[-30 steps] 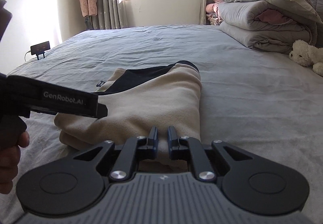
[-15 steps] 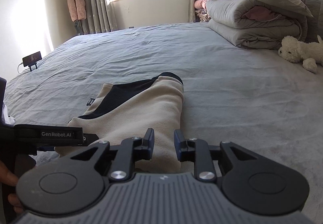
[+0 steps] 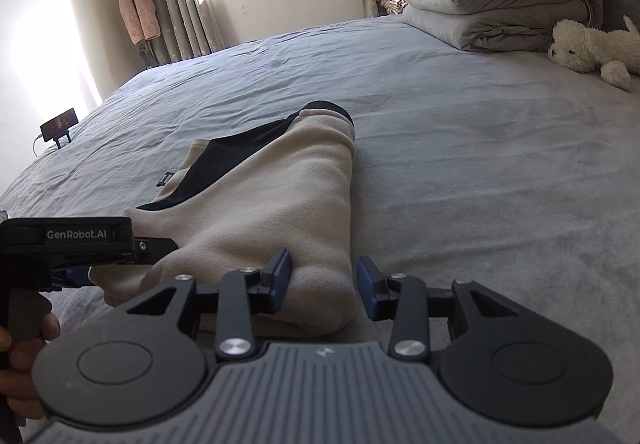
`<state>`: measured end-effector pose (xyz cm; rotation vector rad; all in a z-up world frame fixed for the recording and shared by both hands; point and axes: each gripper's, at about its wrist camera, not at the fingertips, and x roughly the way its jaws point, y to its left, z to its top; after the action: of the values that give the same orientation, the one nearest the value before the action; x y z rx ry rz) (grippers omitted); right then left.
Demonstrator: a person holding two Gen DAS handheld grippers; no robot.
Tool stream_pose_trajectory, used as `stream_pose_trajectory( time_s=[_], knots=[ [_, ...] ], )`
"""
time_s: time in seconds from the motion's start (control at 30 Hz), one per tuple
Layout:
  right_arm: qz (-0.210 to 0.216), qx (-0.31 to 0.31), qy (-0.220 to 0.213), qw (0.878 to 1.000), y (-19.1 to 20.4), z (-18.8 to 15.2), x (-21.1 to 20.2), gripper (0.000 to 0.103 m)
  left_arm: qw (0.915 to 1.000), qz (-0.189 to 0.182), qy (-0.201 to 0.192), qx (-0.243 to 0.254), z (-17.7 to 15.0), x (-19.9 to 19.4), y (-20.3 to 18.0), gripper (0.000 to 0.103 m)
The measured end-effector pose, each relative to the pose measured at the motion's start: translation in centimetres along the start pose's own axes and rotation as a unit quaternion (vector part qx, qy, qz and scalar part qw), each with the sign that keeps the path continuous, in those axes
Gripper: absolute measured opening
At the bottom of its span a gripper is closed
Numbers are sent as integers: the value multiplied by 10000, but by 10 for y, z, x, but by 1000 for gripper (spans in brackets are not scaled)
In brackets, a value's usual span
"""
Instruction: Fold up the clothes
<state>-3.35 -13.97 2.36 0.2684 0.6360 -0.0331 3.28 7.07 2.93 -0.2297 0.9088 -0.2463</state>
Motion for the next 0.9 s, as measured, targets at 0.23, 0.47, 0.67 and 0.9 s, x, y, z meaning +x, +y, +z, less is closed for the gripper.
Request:
stream_pose_trajectory(
  time_s=[0.23, 0.47, 0.67, 0.9],
  knots=[
    [264, 625, 95, 9977, -16, -2, -1, 49, 10000, -5, 24, -32, 1, 1, 1, 92],
    [296, 856, 71, 9959, -20, -6, -2, 57, 10000, -10, 47, -60, 2, 2, 1, 93],
    [487, 1711, 232, 9838, -33, -15, -7, 69, 9999, -20, 67, -95, 2, 2, 2, 93],
    [552, 2039, 268, 9771, -34, -18, -14, 72, 9998, -52, 93, -145, 3, 2, 4, 93]
  ],
)
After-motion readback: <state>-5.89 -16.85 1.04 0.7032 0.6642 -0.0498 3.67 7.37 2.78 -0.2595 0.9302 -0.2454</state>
